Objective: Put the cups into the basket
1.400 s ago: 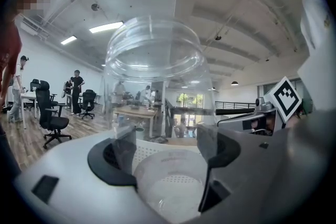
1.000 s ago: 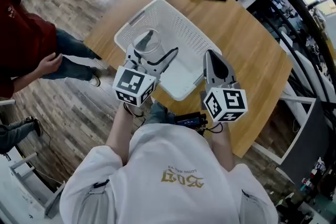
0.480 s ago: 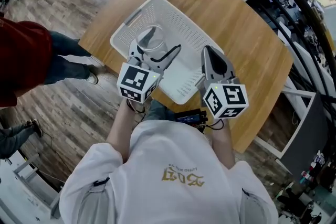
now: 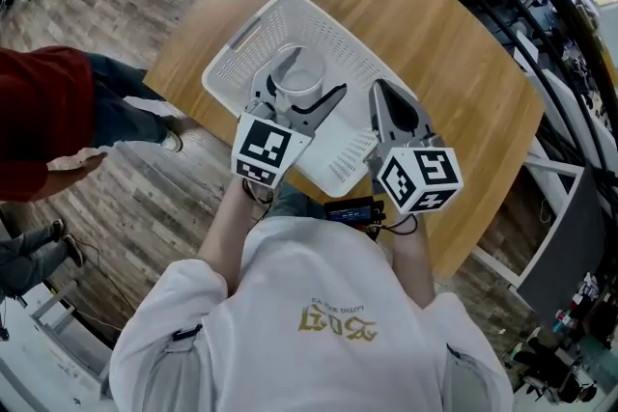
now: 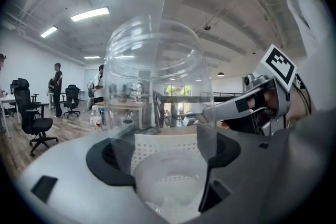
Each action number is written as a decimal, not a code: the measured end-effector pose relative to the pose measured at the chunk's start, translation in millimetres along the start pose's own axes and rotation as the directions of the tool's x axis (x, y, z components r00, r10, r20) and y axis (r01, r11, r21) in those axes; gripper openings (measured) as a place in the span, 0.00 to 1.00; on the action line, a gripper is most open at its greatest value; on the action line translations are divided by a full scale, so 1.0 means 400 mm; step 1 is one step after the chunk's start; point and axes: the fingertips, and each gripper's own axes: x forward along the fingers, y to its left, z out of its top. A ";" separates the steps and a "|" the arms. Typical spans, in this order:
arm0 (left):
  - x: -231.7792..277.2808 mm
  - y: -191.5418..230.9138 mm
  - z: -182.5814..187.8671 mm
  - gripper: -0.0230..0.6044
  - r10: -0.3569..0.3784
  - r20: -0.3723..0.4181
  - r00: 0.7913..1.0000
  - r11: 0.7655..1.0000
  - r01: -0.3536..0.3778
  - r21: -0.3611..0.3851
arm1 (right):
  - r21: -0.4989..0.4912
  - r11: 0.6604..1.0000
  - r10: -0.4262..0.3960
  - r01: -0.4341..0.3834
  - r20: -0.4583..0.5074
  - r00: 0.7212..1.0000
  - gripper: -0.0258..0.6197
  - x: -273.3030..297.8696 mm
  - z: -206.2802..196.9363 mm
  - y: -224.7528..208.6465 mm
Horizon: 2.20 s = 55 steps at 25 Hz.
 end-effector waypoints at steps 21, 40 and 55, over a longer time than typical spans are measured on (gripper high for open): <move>0.114 -0.025 -0.078 0.60 -0.176 -0.162 0.971 0.958 0.207 0.200 | 0.124 0.992 -0.009 0.010 -0.008 1.000 0.06 0.041 0.020 -0.032; 0.142 0.000 -0.219 0.60 -0.161 -0.351 0.922 0.812 0.326 0.483 | 0.312 0.949 0.065 -0.044 -0.056 0.996 0.06 0.092 -0.030 -0.024; 0.145 0.000 -0.249 0.60 -0.143 -0.402 0.905 0.765 0.358 0.535 | 0.440 0.892 0.150 -0.101 -0.079 0.986 0.13 0.119 -0.066 -0.009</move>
